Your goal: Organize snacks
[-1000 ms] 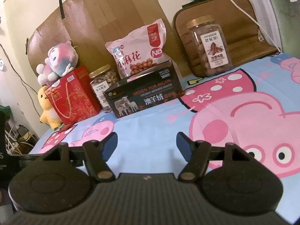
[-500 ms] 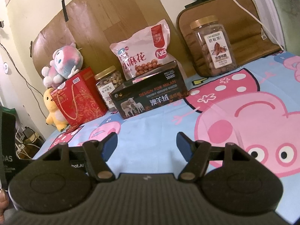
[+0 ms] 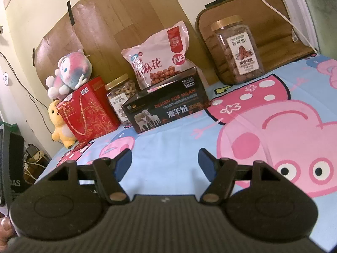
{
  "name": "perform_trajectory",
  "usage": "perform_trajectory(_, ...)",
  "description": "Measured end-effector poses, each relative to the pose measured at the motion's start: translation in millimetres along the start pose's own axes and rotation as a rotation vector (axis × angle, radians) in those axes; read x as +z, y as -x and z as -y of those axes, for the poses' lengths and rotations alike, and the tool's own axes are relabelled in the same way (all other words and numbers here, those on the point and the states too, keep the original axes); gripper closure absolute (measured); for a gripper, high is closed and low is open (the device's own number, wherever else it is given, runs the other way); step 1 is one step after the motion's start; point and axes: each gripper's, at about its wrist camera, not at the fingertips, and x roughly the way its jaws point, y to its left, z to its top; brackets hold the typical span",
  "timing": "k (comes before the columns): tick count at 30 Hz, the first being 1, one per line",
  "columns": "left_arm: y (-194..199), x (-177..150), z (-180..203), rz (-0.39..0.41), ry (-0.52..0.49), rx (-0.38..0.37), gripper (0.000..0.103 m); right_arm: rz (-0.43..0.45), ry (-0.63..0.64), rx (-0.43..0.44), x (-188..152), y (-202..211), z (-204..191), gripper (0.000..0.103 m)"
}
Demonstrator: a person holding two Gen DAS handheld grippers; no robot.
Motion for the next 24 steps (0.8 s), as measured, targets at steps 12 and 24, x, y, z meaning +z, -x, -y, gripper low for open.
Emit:
perform_trajectory(12,-3.6,-1.3,1.0,-0.008,-0.011,-0.002,0.000,-0.006,-0.006,0.000,-1.2,-1.2,2.1,0.031)
perform_trajectory(24,-2.8,-1.6,2.9,-0.011,-0.021,-0.005,0.000,-0.007,-0.007,0.001,-0.9,-1.1,2.5,0.031)
